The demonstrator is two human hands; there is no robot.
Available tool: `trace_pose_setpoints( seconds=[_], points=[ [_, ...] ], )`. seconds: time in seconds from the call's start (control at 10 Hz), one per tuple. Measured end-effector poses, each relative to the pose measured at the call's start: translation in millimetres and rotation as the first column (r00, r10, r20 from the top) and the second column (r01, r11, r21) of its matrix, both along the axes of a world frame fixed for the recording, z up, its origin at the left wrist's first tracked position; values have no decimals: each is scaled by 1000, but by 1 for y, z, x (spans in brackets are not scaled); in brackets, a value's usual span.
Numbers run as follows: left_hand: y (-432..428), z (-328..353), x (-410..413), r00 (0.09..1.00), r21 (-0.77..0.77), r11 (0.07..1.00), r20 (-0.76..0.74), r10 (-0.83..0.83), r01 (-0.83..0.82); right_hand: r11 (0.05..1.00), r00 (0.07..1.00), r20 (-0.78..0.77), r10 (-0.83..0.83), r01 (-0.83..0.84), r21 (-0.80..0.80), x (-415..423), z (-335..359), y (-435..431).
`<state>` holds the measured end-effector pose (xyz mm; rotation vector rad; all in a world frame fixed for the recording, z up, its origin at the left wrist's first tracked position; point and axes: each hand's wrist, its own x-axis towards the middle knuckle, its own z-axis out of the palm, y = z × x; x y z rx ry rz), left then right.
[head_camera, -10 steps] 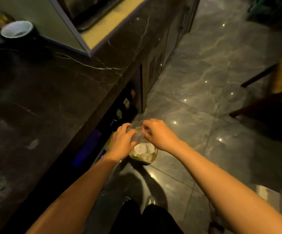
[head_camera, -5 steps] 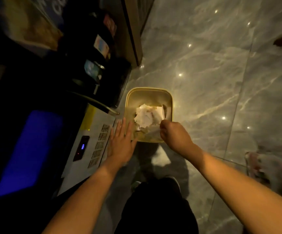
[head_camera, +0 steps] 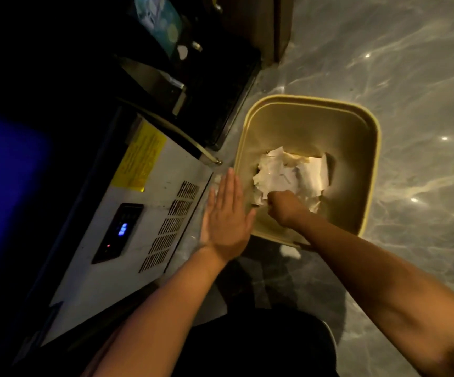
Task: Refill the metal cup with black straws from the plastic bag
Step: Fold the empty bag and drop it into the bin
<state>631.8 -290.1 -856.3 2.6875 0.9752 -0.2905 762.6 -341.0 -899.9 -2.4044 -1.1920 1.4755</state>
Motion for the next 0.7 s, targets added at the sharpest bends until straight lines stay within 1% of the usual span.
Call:
trace_pose_setpoints(
  seconds=[0.2, 0.3, 0.4, 0.5, 0.6, 0.7],
  points=[
    [4, -4, 0, 998, 32, 999, -60, -12, 14, 986, 994, -68, 83, -92, -142, 1, -27, 16],
    [4, -4, 0, 996, 73, 997, -85, -21, 28, 970, 988, -98, 122, -140, -200, 1, -30, 15],
    [5, 0, 1, 993, 53, 998, -117, -33, 39, 965, 986, -116, 120, -143, -219, 0, -21, 10],
    [3, 9, 1, 979, 85, 994, -197, -54, 72, 985, 987, -151, 58, -82, -155, -1, 4, 3],
    [-4, 33, 3, 969, 66, 997, -245, -22, 39, 993, 985, -172, 21, -40, -113, 1, 38, -10],
    [-14, 68, 5, 974, 0, 998, -219, -62, 64, 998, 992, -119, -30, 24, -53, 3, 74, -23]
  ],
)
